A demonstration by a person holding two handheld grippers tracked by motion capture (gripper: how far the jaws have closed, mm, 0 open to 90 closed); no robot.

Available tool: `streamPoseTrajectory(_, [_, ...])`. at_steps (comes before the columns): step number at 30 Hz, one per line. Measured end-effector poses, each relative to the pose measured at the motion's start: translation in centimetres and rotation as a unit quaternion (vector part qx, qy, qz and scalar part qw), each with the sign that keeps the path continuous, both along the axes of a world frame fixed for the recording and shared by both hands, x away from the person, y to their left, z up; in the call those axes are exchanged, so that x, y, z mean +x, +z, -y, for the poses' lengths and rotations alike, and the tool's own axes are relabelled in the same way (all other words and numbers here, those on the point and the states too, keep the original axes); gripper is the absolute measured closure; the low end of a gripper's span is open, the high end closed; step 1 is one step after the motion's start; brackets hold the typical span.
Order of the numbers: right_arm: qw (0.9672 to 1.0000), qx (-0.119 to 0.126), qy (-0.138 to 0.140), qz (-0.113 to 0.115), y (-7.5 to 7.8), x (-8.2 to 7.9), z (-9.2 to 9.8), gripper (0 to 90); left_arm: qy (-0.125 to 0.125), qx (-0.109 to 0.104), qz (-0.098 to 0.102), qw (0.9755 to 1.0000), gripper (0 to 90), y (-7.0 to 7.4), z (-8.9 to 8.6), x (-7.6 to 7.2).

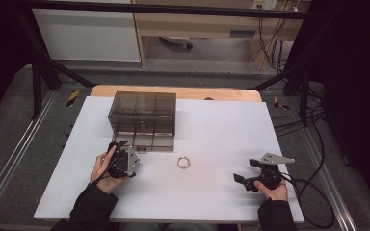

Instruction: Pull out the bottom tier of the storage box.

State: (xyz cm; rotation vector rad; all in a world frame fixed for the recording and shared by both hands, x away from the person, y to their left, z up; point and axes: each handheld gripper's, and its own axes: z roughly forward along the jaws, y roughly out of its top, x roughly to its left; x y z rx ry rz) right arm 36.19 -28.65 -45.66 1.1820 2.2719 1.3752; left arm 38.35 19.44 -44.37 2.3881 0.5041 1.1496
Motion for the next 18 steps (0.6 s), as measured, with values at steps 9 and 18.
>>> streamPoseTrajectory(9, [1.0000, 0.000, -0.001, 0.000, -0.03, 0.02, -0.03, 0.8, 0.022, -0.061, -0.052, 0.9966, 14.3, 0.27, 0.00, -0.14])
streamPoseTrajectory(18, [1.0000, 0.000, -0.001, -0.002, -0.04, 0.04, -0.04, 0.8, 0.021, -0.116, -0.100, 0.9880, 12.7, 0.58, 0.40, -0.33])
